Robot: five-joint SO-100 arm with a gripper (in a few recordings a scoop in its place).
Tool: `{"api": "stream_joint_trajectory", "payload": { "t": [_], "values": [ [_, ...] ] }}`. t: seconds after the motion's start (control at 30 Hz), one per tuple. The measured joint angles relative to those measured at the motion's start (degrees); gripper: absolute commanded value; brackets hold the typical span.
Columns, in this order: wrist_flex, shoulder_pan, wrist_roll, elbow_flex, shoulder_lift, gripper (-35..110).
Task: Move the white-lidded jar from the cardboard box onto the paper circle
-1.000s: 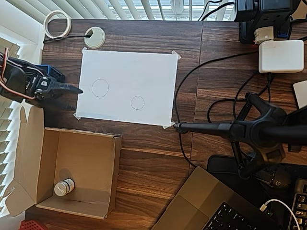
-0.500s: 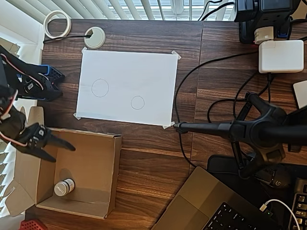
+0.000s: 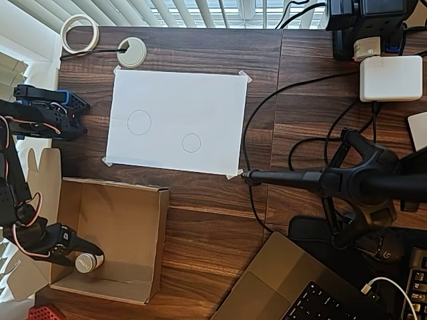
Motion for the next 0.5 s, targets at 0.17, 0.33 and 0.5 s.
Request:
{"api": "stream_joint_trajectory", "payload": {
  "t": [0.17, 0.33, 0.5],
  "values": [
    [-2.0, 2.5, -7.3, -3.0, -4.7, 44],
    [-2.5, 4.4, -11.4, -5.7, -7.0, 44],
    [-3.1, 4.7, -13.1, -6.9, -10.1, 46]
  ]
}}
